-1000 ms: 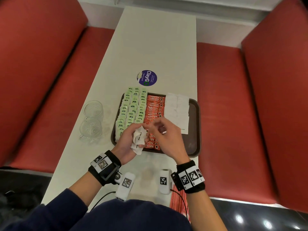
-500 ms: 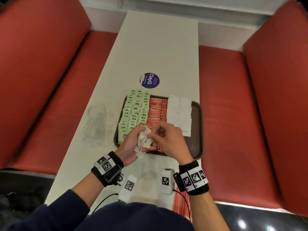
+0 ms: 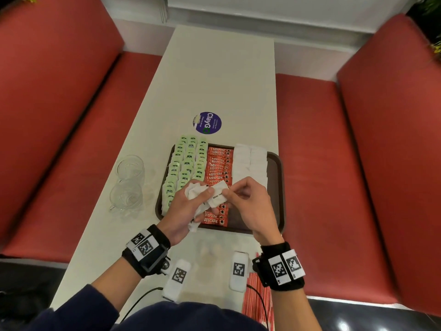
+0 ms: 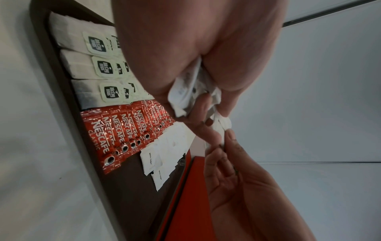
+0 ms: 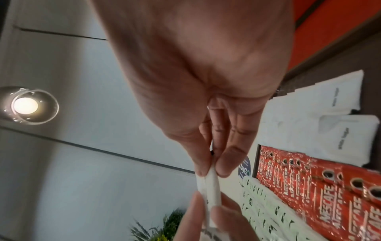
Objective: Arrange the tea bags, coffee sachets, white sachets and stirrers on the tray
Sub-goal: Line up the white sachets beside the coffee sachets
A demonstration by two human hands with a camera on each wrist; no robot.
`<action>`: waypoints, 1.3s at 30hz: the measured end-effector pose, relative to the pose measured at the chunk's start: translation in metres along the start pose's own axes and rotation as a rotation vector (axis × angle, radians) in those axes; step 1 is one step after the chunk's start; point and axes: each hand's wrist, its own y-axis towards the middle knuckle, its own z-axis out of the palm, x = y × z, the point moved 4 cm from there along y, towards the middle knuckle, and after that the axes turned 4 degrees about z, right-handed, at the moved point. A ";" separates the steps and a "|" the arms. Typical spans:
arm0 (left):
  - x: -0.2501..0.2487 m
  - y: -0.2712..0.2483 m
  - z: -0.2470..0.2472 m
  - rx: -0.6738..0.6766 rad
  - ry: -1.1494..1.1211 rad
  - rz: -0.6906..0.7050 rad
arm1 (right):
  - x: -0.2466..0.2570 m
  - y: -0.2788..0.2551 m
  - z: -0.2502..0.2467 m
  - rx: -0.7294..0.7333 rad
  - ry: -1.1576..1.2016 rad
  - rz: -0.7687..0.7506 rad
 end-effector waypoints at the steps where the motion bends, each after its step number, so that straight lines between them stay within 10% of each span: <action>1: -0.001 0.000 0.001 0.000 0.000 0.014 | 0.001 -0.002 -0.001 -0.011 0.049 0.010; 16: 0.006 0.007 0.016 -0.094 0.169 0.119 | -0.011 -0.005 -0.026 -0.036 0.078 0.081; 24: 0.012 0.007 0.006 -0.112 0.055 -0.015 | -0.052 0.023 -0.105 -0.379 -0.092 0.104; 39: 0.013 -0.001 -0.009 -0.094 -0.172 -0.122 | -0.136 0.062 -0.090 -0.389 -0.357 0.274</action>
